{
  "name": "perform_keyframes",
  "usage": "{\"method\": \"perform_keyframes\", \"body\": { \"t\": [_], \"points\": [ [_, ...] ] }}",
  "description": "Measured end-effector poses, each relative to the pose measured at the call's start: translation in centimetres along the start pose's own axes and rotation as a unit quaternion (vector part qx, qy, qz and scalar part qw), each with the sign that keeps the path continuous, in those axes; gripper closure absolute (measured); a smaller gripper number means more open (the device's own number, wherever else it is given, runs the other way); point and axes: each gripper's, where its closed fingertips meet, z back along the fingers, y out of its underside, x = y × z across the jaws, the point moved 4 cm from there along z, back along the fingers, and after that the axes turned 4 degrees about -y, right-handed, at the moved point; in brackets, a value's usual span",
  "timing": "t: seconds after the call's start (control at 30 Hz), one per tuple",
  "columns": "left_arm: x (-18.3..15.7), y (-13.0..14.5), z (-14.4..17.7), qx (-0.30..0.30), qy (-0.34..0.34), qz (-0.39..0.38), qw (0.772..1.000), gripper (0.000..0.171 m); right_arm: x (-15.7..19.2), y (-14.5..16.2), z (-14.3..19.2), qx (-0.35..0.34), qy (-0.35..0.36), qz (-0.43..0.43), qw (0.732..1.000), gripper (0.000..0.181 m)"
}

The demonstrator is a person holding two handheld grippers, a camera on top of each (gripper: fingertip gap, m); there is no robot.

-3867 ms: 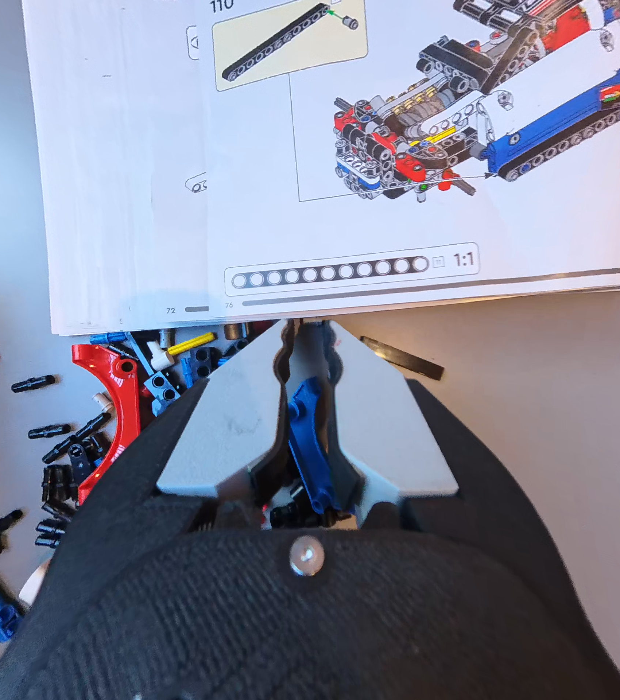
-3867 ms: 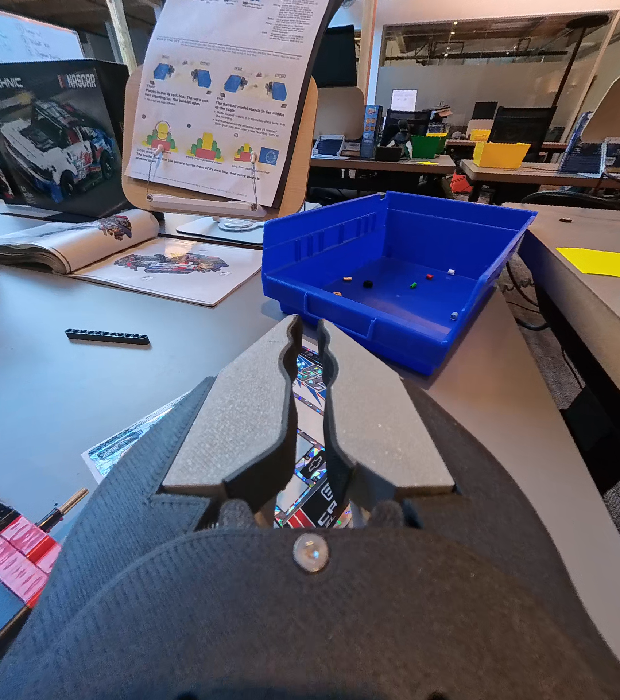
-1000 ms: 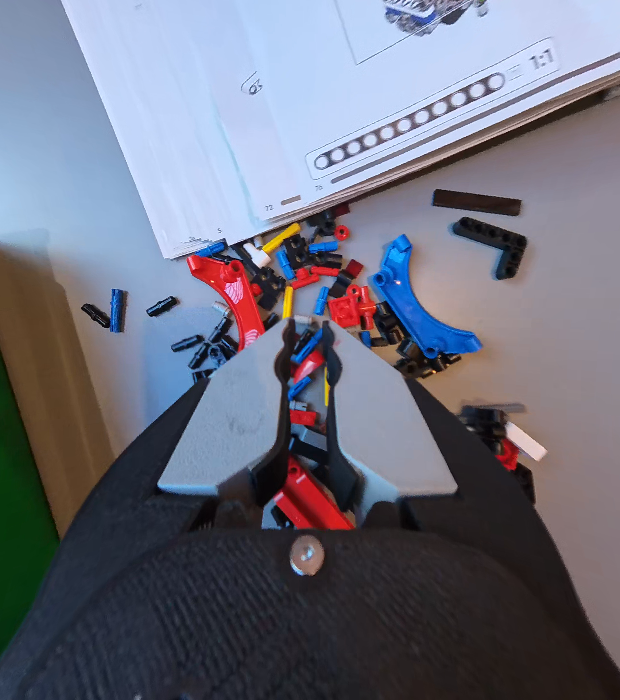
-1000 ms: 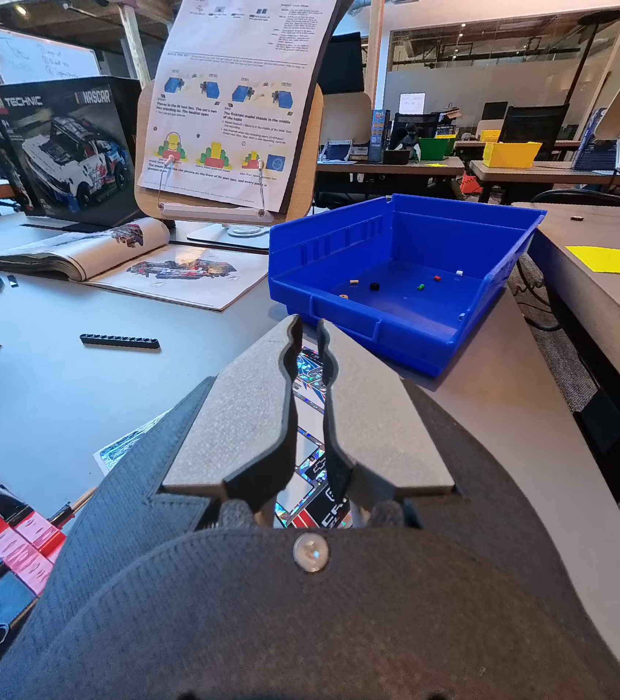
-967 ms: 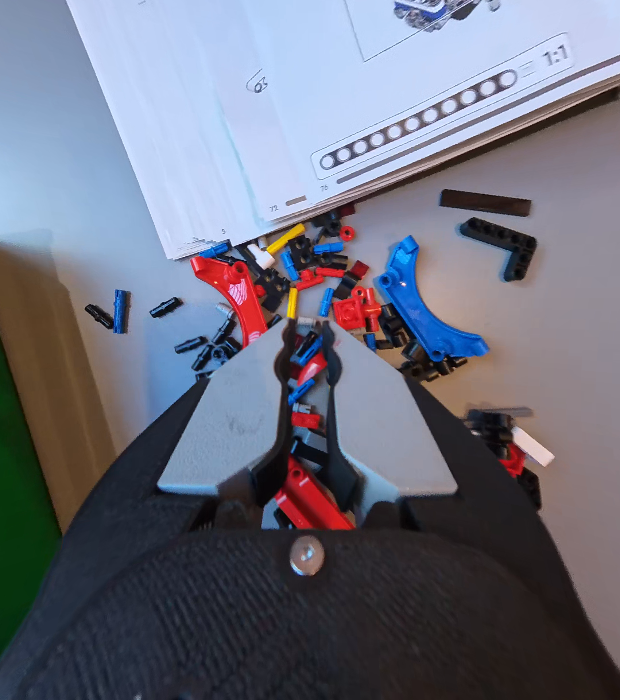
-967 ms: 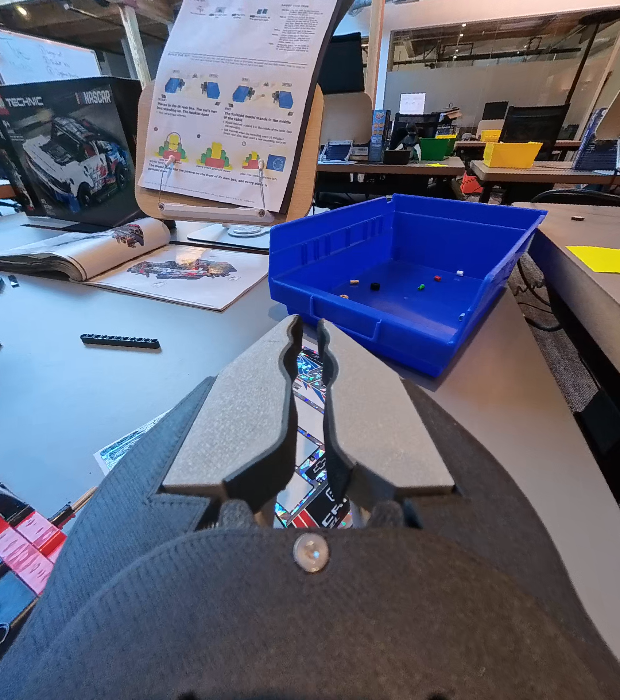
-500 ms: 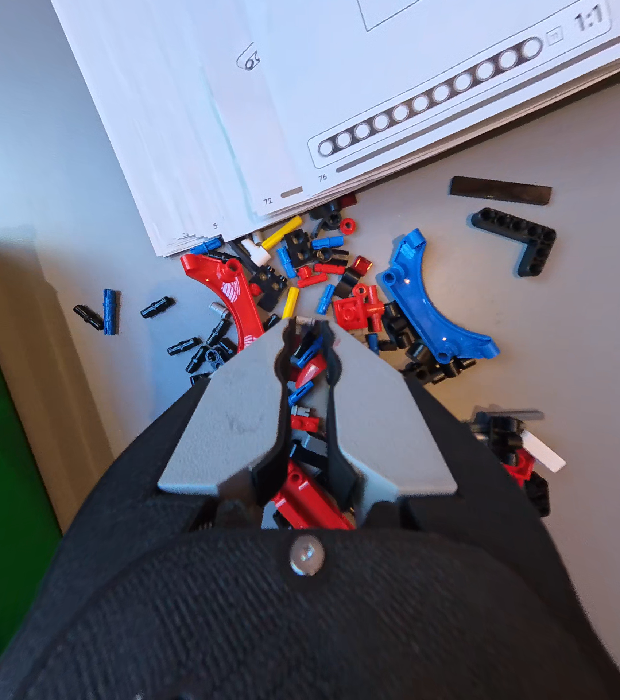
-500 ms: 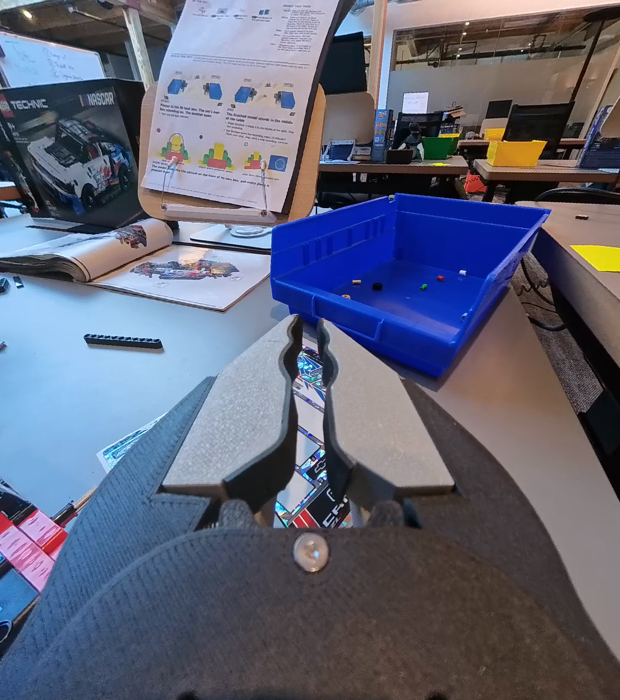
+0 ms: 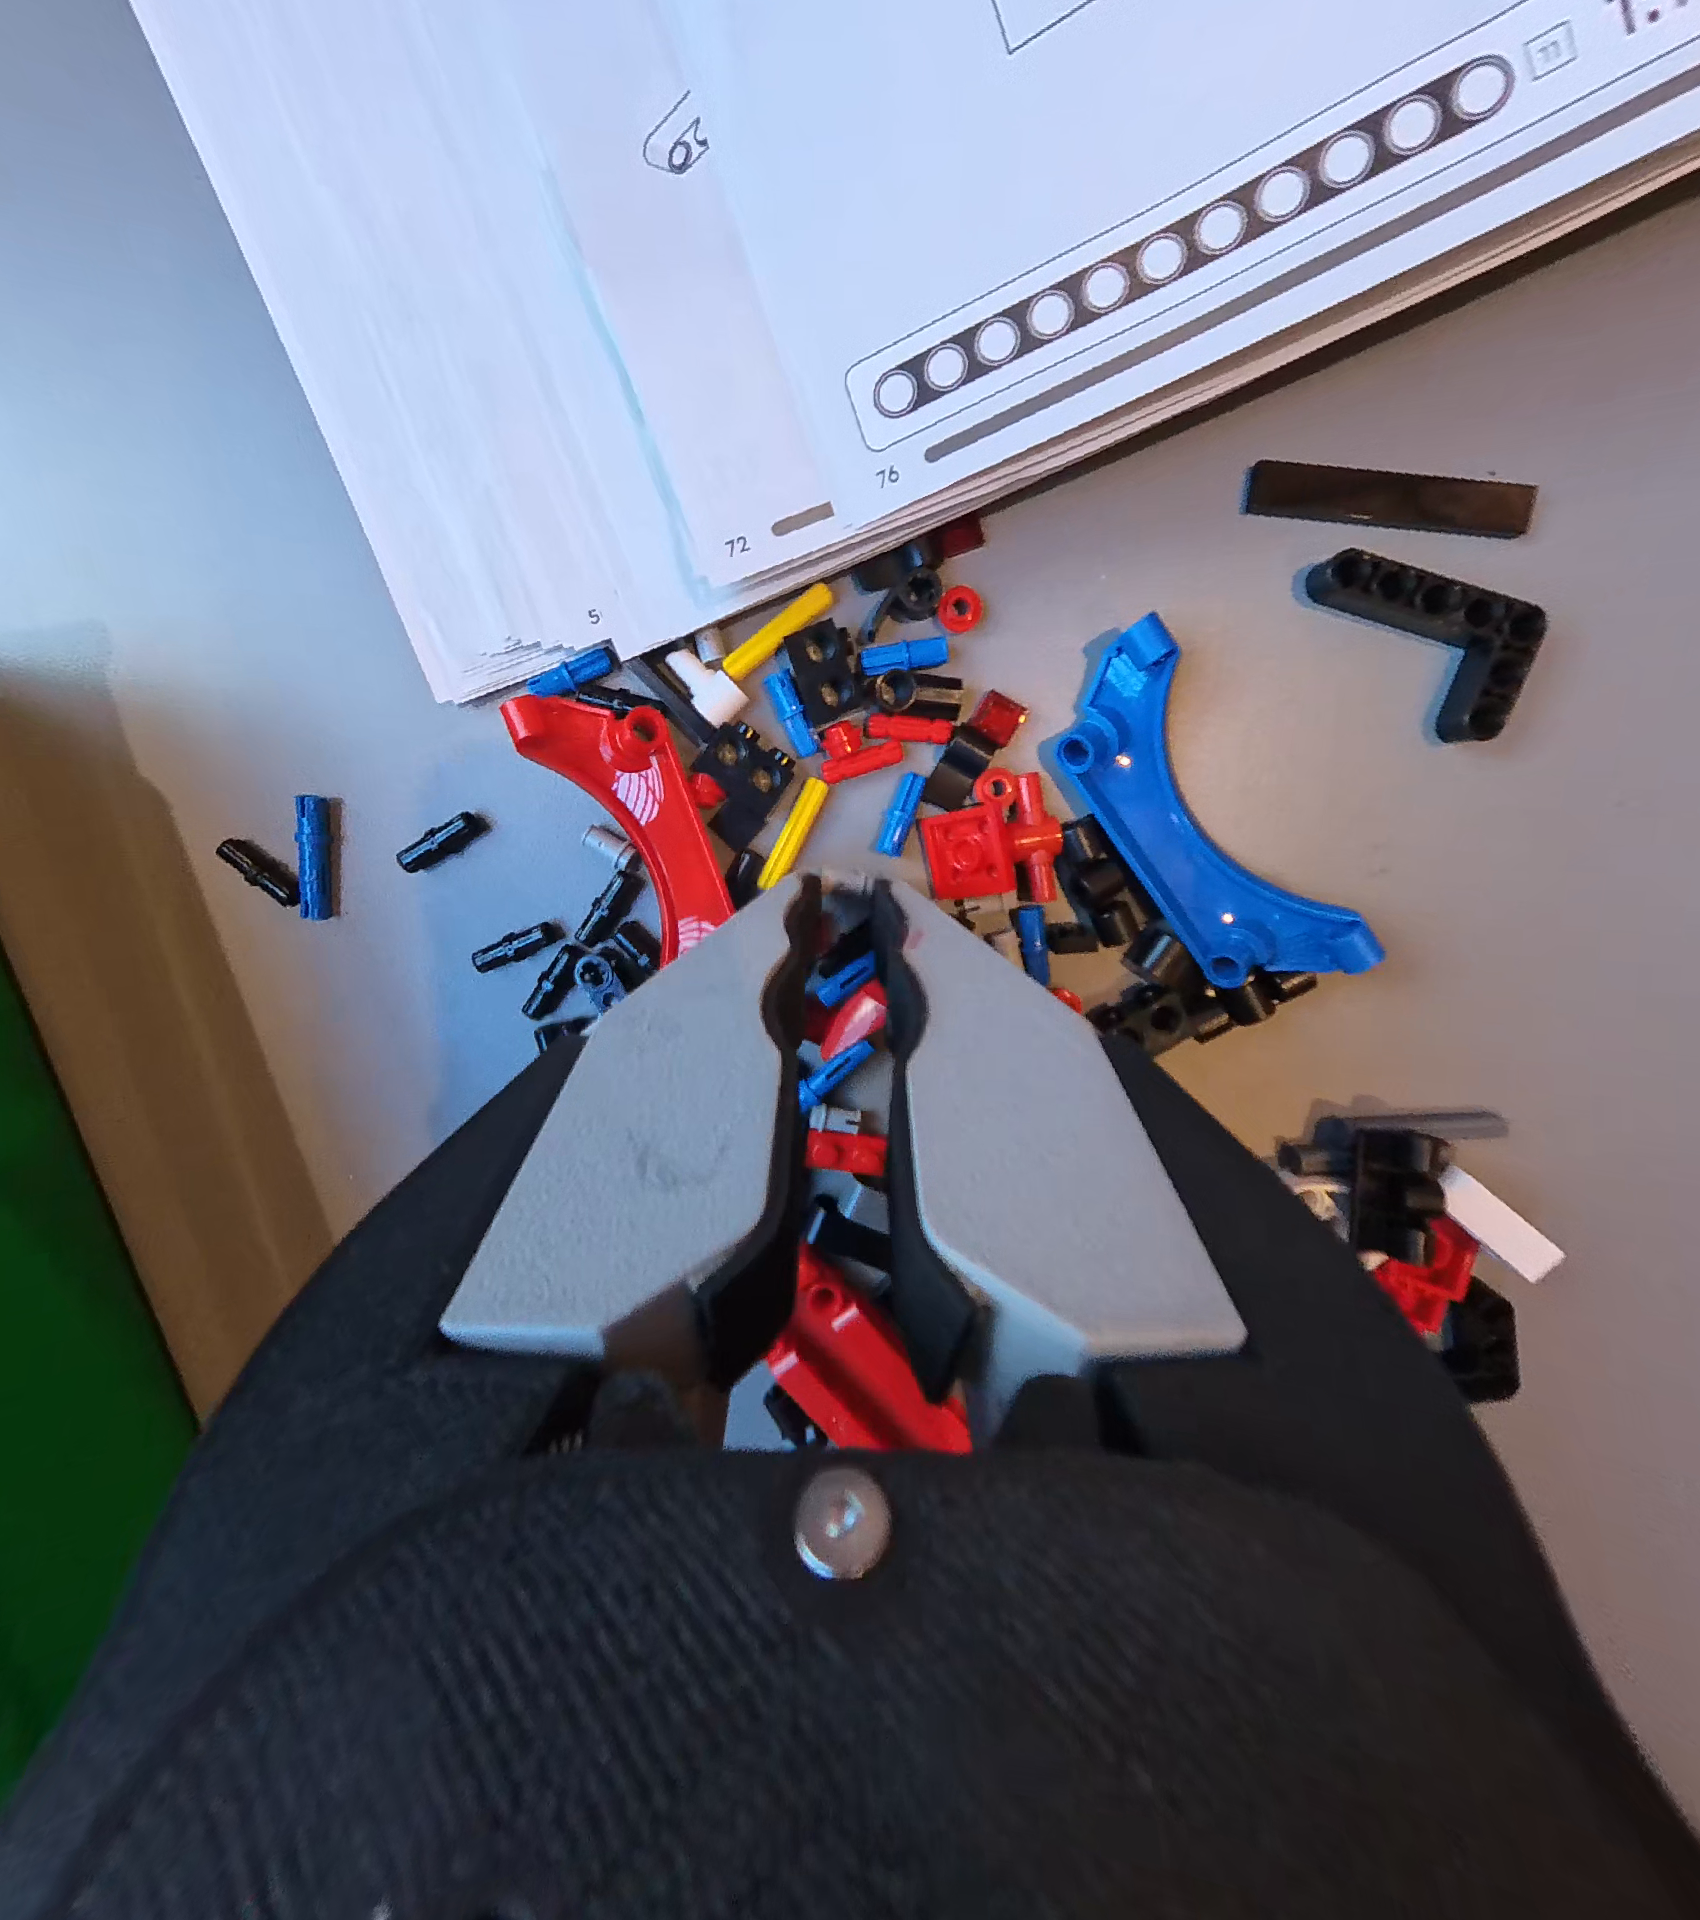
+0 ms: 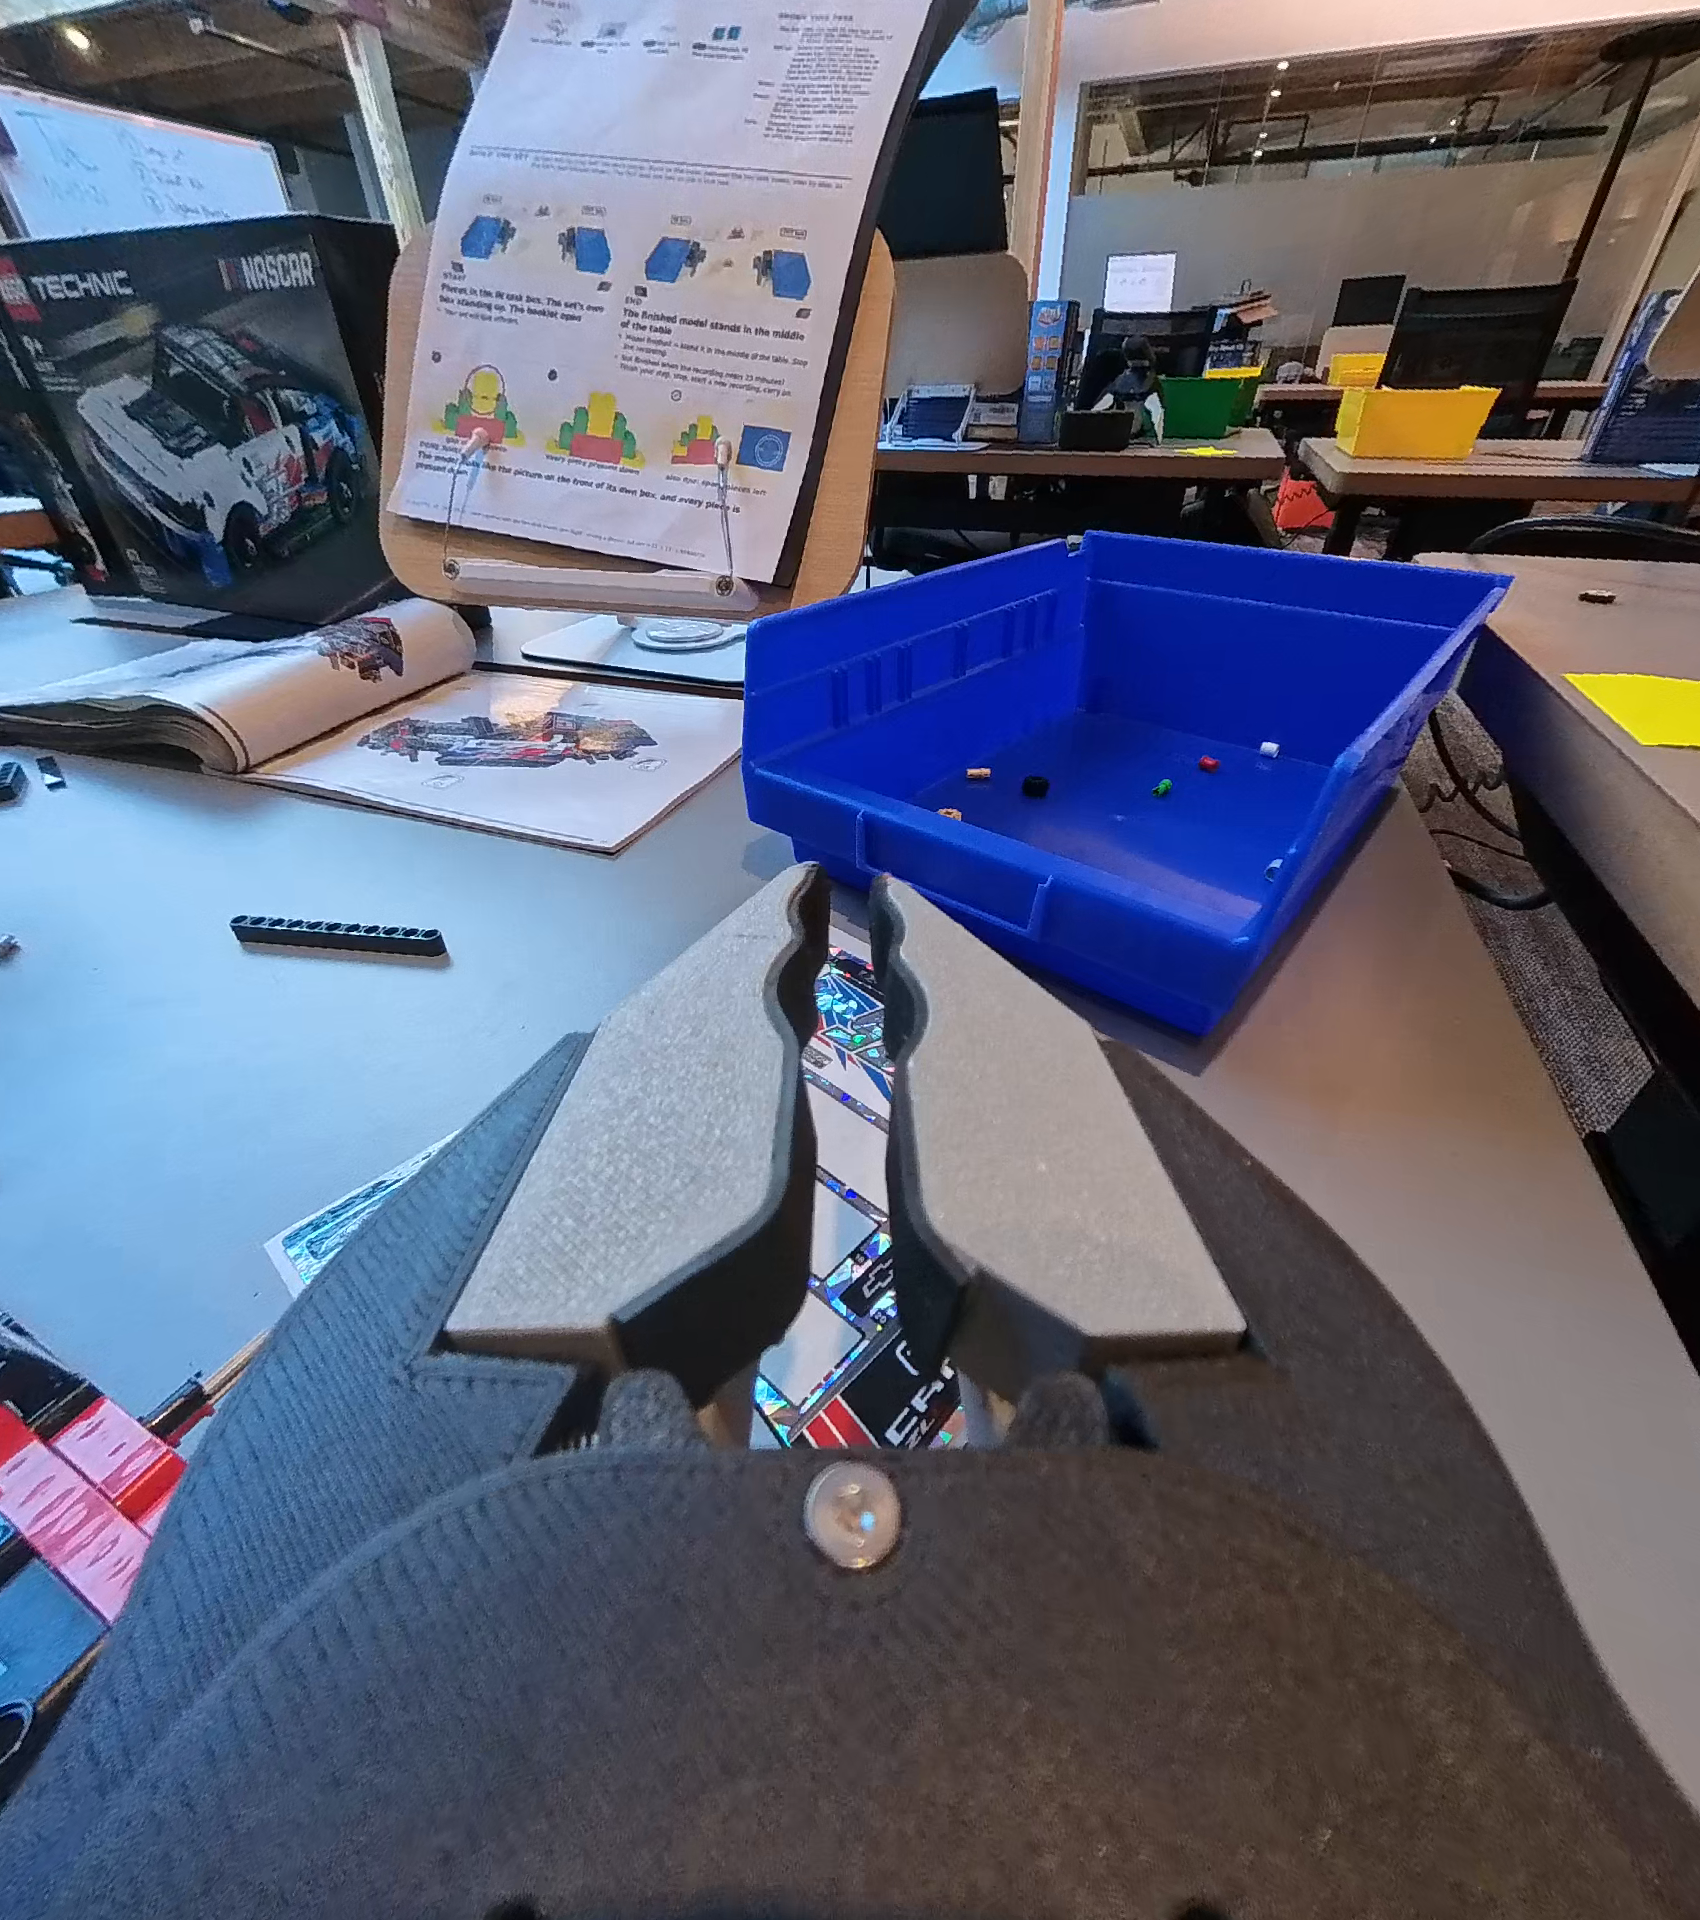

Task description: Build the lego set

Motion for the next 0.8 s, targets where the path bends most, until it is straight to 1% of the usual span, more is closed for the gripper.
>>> {"method": "perform_keyframes", "body": {
  "t": [0.07, 0.13, 0.2, 0.23, 0.3, 0.37, 0.43, 0.5, 0.53, 0.57, 0.63, 0.8],
  "points": [
    [-0.2, -0.2, 0.7, -0.009, 0.000, -0.001, 1.000, 0.165, 0.0, 0.0, 0.0, 0.000, 0.000, 0.000, 1.000, 0.176],
    [-1.3, -0.7, 1.9, -0.029, 0.012, -0.013, 0.999, 0.164, 0.0, 0.0, 0.0, 0.000, 0.000, 0.000, 1.000, 0.176],
    [-4.1, -1.7, 3.3, -0.060, 0.040, -0.061, 0.996, 0.165, 0.0, 0.0, 0.0, 0.002, 0.000, 0.000, 1.000, 0.176],
    [-6.1, -2.1, 3.9, -0.075, 0.054, -0.104, 0.990, 0.165, 0.0, 0.0, -0.1, 0.002, -0.001, 0.001, 1.000, 0.176],
    [-10.7, -2.4, 4.8, -0.100, 0.091, -0.211, 0.968, 0.165, 0.1, 0.0, -0.1, 0.002, -0.001, 0.002, 1.000, 0.176],
    [-16.1, -1.8, 5.3, -0.118, 0.149, -0.309, 0.932, 0.165, 0.1, 0.0, 0.0, 0.001, 0.000, 0.002, 1.000, 0.176],
    [-20.1, -1.6, 5.0, -0.123, 0.172, -0.362, 0.908, 0.165, 0.0, 0.0, 0.0, 0.001, 0.000, 0.001, 1.000, 0.176],
    [-23.7, -1.0, 4.8, -0.132, 0.228, -0.406, 0.875, 0.165, 0.0, 0.0, 0.0, 0.000, -0.001, 0.001, 1.000, 0.176],
    [-24.9, -0.9, 4.5, -0.136, 0.236, -0.422, 0.865, 0.165, 0.0, 0.0, 0.0, 0.000, -0.001, 0.001, 1.000, 0.176],
    [-25.5, -0.9, 3.9, -0.129, 0.232, -0.434, 0.861, 0.165, 0.0, 0.0, 0.0, -0.001, -0.001, 0.001, 1.000, 0.176],
    [-26.4, -0.8, 3.0, -0.115, 0.229, -0.448, 0.857, 0.164, 0.0, 0.0, 0.0, -0.002, -0.001, 0.001, 1.000, 0.176],
    [-27.3, -0.5, 2.0, -0.110, 0.221, -0.463, 0.851, 0.163, 0.0, 0.0, 0.0, -0.002, -0.004, -0.001, 1.000, 0.177]
  ]
}}
